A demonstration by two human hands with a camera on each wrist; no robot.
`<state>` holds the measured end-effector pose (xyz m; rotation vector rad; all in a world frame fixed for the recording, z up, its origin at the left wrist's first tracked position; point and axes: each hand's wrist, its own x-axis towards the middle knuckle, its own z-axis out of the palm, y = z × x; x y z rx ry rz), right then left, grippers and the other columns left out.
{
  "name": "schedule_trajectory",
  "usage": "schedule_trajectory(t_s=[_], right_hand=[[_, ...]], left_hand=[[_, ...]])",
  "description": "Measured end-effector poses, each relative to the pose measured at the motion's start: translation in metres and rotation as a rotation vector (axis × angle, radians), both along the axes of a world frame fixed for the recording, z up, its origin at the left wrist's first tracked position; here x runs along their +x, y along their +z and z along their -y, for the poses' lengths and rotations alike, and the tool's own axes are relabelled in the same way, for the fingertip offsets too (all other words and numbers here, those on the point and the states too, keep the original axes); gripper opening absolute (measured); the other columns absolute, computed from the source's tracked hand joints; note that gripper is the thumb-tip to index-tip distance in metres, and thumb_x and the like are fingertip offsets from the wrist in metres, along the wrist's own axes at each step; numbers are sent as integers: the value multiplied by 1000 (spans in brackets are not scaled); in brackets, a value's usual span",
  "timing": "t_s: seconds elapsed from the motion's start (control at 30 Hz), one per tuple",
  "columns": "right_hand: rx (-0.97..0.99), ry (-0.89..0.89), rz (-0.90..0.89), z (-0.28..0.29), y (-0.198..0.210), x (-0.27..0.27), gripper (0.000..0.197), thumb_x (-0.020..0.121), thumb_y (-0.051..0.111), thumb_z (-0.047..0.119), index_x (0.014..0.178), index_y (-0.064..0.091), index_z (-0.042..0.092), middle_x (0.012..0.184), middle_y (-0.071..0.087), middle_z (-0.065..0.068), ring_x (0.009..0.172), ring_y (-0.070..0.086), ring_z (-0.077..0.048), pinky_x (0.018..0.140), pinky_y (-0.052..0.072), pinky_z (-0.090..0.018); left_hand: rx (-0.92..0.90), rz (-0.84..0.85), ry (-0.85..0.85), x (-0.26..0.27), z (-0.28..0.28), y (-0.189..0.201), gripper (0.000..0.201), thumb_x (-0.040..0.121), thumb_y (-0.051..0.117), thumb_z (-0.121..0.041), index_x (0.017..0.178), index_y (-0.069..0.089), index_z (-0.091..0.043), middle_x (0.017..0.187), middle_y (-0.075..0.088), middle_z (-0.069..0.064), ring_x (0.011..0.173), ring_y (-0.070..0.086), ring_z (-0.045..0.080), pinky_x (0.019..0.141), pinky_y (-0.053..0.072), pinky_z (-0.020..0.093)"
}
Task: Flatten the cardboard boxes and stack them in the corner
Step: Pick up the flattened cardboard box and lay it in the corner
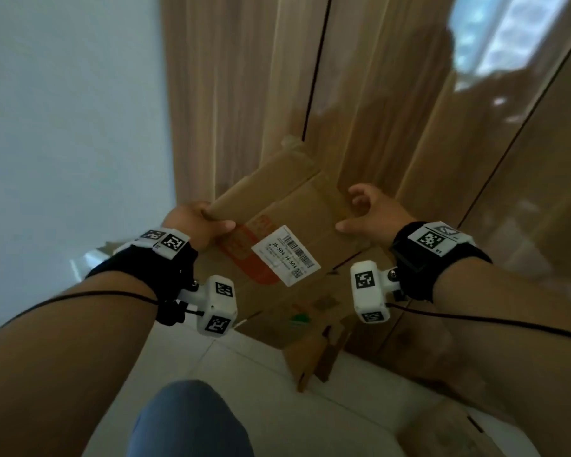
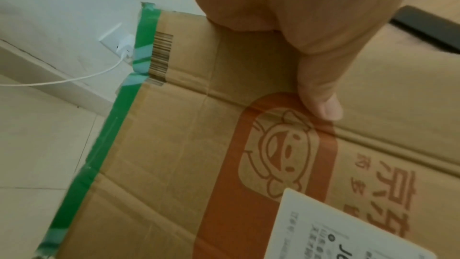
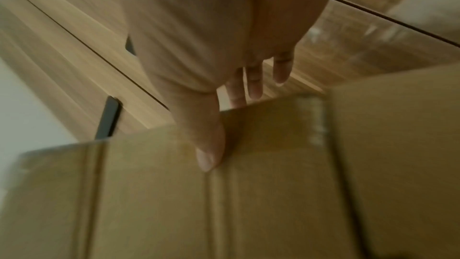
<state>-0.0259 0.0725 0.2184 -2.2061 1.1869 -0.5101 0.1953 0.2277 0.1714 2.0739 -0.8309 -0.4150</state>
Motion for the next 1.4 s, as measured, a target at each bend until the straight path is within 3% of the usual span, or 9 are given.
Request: schedule_trajectory(t_s=[0.17,0.3,0.43,0.57,0.7,0.8,1.03,1.23,1.4], right_hand=[[36,-1,43,-12,-16,46,68,73,77,21,132,44,19,131,53,-1,109,52,-16,91,42,-27],[29,26,59,-14,-27,77,49,79,71,22,124,55,12,124,63,-5,109,59,-21,92,46,-29],[26,44,95,-11,-38,102,38,84,66,22,119,59,11,121,65,-8,97,56,-15,85,43,-25],[76,35,134,-2,-54,122,36,85,64,22,119,59,10,119,64,-8,93,54,-15,83,43,-25],[165,18,162,12,-74,144,37,86,64,22,120,58,9,117,64,-9,93,55,-17,83,44,-27],[222,19,165,25,-91,162,39,85,65,25,120,58,11,107,63,-4,94,57,-19,87,46,-30],[303,39,116,55,-137,206,44,82,67,31,121,59,13,111,63,-2,104,61,-24,98,48,-39],[347,65,30,77,-171,230,42,83,66,30,120,60,13,109,62,-2,103,59,-22,93,45,-31],[369,65,-30,89,-206,244,42,83,66,27,121,59,10,122,64,-11,101,59,-24,90,46,-32]], left_hand=[[-54,-11,69,40,-18,-1,46,80,67,-35,122,61,-18,95,59,1,84,51,16,74,38,26],[-67,-14,109,59,-21,-10,44,80,66,-36,120,61,-17,95,58,0,85,51,17,73,38,26],[-67,33,246,85,-15,-27,53,73,69,-44,119,54,-23,112,60,5,96,55,26,84,48,37],[-49,-23,471,104,-15,-60,93,63,75,-49,141,29,-28,141,40,15,127,43,39,104,39,52],[-21,-263,497,122,-20,-112,109,66,77,-43,150,13,-18,149,33,19,134,37,40,108,36,51],[62,-376,419,134,-22,-147,103,75,69,-45,152,7,-13,157,22,16,140,31,37,111,31,44],[90,-499,385,160,-11,-200,81,83,58,-47,150,22,-18,149,42,13,132,45,32,109,37,37],[-15,-697,495,177,-3,-253,53,73,69,-37,122,53,-22,123,63,13,102,61,32,95,50,53],[4,-723,547,176,2,-297,51,77,68,-30,124,54,-18,119,62,10,115,57,34,102,45,49]])
